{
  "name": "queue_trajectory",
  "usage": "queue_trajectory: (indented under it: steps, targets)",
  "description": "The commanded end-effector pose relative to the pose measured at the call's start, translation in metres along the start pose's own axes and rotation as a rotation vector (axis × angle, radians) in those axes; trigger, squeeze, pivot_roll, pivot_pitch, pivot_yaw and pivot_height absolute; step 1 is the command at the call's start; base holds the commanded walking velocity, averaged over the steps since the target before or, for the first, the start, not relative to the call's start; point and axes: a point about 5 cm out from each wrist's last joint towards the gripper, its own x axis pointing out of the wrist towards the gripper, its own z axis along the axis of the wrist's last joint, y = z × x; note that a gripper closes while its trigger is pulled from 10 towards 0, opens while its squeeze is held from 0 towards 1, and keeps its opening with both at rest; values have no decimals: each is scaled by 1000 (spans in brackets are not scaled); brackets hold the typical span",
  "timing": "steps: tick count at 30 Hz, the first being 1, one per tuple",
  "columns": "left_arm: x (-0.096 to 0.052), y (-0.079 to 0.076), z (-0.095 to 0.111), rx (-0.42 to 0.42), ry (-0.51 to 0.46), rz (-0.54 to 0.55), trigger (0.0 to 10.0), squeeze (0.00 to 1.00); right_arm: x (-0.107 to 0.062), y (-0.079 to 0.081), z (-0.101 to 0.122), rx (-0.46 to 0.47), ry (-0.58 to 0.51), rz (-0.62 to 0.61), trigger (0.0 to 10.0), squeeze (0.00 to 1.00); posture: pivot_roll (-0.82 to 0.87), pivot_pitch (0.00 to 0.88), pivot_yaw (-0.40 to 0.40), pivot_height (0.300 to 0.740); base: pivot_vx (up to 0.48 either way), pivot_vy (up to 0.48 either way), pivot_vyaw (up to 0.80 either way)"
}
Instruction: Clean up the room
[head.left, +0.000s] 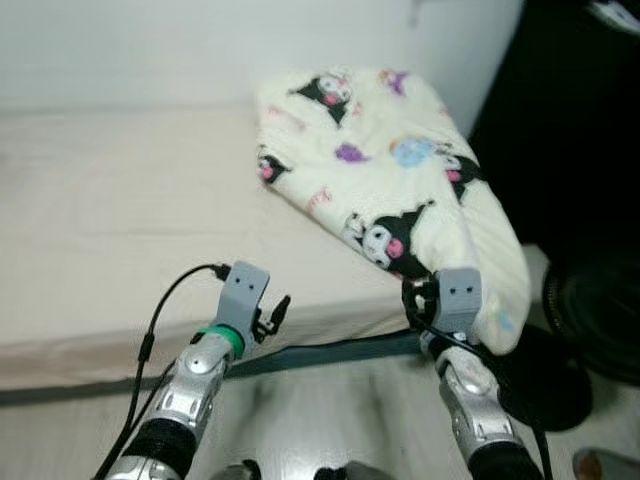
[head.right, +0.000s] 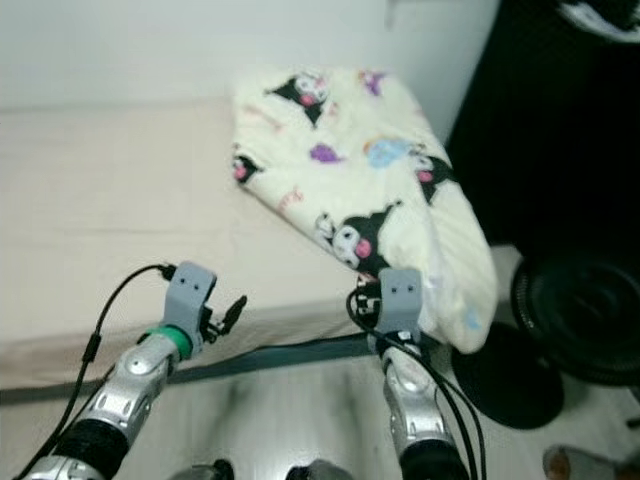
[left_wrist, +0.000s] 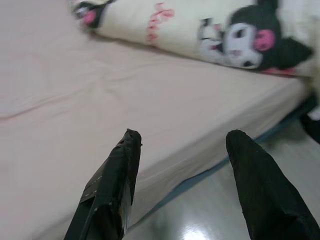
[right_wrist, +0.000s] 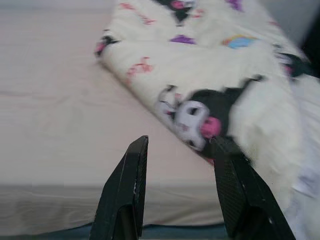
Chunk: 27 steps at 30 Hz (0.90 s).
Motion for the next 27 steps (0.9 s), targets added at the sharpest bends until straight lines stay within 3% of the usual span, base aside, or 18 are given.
queue_trajectory:
  steps: [1,6,23,27]
  targets:
    - [-2,-2,-8,0,30,-6,10000,0,-3,0,-4,5,14,-4,10000,0,-28,72,72,740,0,0,775]
    - [-2,-1,-8,3,30,-6,10000,0,-2,-1,-4,11,14,-11,10000,0,-28,72,72,740,0,0,750]
    - [-3,-2,-9,4,21,-3,10000,0,-3,-4,-4,23,16,-22,10000,0,-32,66,67,740,385,14,0]
    - [-3,-1,-10,-3,28,3,10000,0,-3,-3,-4,21,17,-20,10000,0,-33,69,65,740,71,0,0]
